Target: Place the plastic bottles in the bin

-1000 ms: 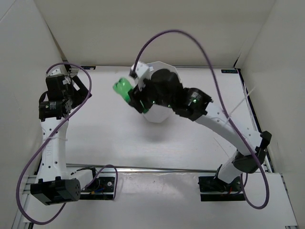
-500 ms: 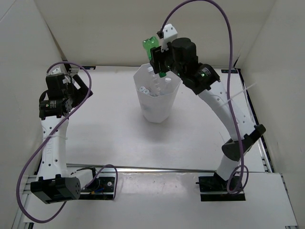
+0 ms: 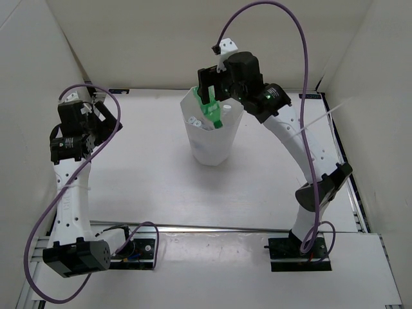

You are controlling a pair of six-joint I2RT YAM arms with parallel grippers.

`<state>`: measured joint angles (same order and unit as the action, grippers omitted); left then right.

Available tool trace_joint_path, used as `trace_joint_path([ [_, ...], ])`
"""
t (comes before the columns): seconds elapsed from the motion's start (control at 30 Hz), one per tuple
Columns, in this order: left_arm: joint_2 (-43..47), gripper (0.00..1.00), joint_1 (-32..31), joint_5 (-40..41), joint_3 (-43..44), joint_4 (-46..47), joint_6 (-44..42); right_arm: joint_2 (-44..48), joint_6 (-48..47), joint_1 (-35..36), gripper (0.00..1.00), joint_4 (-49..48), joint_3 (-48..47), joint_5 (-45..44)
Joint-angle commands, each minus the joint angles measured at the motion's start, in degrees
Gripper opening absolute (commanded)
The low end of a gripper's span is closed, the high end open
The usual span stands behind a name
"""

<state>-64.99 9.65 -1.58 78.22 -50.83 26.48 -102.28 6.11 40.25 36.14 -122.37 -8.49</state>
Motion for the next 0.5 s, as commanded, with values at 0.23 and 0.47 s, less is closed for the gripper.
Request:
trace_joint_path([
  [0.23, 1.53, 1.00, 0.37, -1.76, -1.57, 1.17, 0.06, 8.23, 2.32, 1.23, 1.00, 2.87, 2.13, -2.05],
  [0.47, 1.01, 1.00, 0.37, -1.76, -0.96, 1.17, 0.06, 12.46, 14.17, -3.41, 1.00, 17.80, 1.08, -10.93],
])
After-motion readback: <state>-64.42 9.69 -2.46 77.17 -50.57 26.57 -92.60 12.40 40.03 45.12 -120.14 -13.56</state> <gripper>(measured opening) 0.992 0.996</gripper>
